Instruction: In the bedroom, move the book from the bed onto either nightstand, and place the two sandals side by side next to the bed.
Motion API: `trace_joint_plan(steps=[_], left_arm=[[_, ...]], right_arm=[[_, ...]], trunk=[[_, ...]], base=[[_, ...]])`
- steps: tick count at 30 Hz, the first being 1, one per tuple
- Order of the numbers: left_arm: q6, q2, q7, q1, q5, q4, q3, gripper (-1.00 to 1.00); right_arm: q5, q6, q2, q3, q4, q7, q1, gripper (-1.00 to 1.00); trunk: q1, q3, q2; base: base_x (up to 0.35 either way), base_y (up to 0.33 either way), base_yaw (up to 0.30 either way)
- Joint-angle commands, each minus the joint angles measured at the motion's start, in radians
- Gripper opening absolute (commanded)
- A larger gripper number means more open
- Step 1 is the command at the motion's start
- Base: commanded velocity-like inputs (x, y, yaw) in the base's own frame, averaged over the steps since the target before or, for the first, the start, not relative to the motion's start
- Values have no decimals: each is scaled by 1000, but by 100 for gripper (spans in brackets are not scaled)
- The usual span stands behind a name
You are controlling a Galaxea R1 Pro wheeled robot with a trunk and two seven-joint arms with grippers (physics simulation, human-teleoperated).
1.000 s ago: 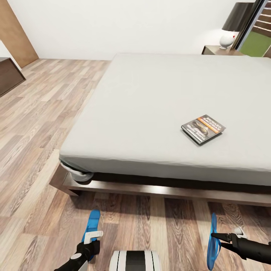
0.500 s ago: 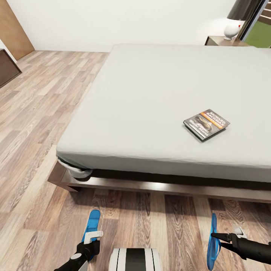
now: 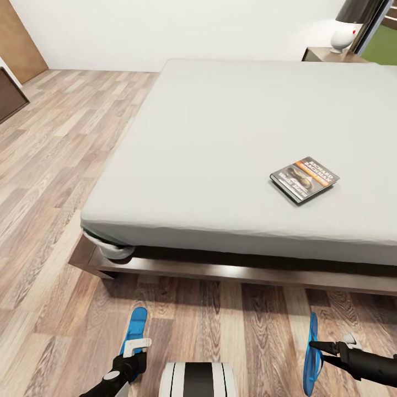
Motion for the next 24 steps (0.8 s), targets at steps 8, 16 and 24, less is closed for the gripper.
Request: trace_joint_plan(steps=[8,16,24], left_arm=[[-3,1,2,0,-11,-1,9,-100],[-2,-4,6,0,-11,-2,8,-100],[-3,6,5,0,-10,1,7,-100]], right_arm=[[-4,7,0,-1,0,0,0,-100],[-4,8,0,-1,-11,7,0,-100],[-4,7,0,0,-14,8,0,-100]], trunk=[[0,-1,0],[2,-20,-1],[2,-20,-1]], base=[[0,0,0],[0,0,0],[0,0,0]])
